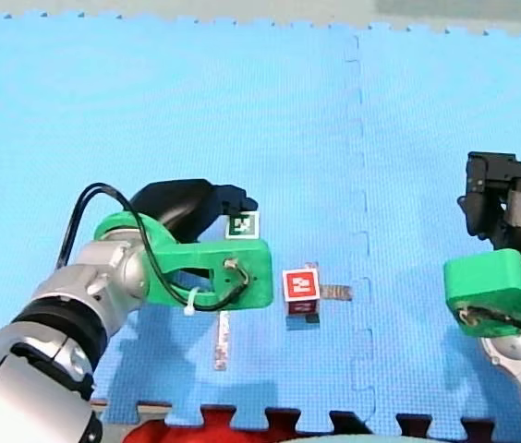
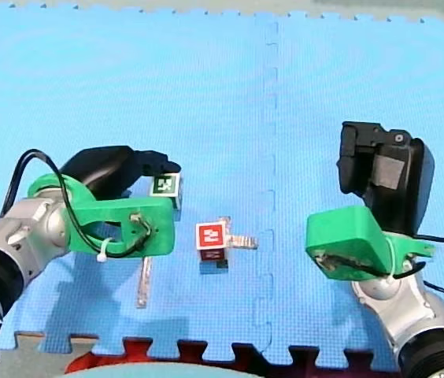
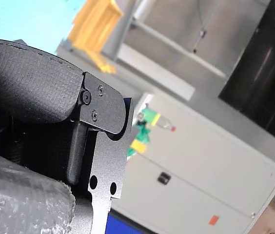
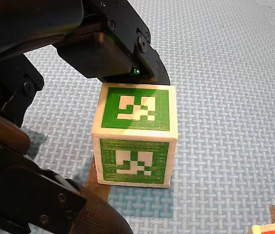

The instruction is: Stack cube left

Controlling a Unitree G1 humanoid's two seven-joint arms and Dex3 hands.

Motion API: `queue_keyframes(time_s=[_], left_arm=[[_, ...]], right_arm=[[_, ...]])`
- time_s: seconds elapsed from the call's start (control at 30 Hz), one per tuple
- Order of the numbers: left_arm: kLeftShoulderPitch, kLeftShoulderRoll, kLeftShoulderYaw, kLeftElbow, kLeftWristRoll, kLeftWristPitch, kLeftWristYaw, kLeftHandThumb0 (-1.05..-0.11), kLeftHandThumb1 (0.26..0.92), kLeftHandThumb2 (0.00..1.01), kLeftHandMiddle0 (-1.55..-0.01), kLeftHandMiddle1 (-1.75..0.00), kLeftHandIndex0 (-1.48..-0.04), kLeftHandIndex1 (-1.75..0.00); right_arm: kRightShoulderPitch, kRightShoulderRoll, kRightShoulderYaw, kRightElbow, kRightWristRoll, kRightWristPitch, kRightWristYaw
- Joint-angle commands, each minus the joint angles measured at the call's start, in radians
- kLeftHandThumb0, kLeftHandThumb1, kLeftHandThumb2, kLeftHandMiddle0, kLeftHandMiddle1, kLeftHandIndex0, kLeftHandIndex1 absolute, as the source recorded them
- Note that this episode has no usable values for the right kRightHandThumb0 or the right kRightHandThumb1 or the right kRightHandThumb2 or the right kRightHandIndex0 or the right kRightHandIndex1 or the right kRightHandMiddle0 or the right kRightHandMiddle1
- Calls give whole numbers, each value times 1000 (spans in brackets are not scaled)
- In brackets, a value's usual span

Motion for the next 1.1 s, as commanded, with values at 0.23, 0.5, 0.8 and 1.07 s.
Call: queue_keyframes(time_s=[0.23, 0.5, 0.8, 1.07], left_arm=[[27, -8, 35, 3, -35, -38, 63, -456, 843, 22, -990, -1746, -1223, -165], [33, 7, 33, 10, -29, -76, 80, -464, 863, 14, -929, -1746, -1207, -105], [38, 14, 34, 9, -26, -93, 84, -476, 870, 9, -868, -1746, -1211, -83], [36, 21, 39, 7, -30, -106, 84, -487, 876, 7, -837, -1746, -1215, -71]], right_arm=[[5, -5, -3, -1, -3, 0, -9], [7, -3, -2, -1, -5, 0, -10], [5, -1, -1, 4, -6, 0, -14], [7, -3, -1, 5, -5, -5, -14]])
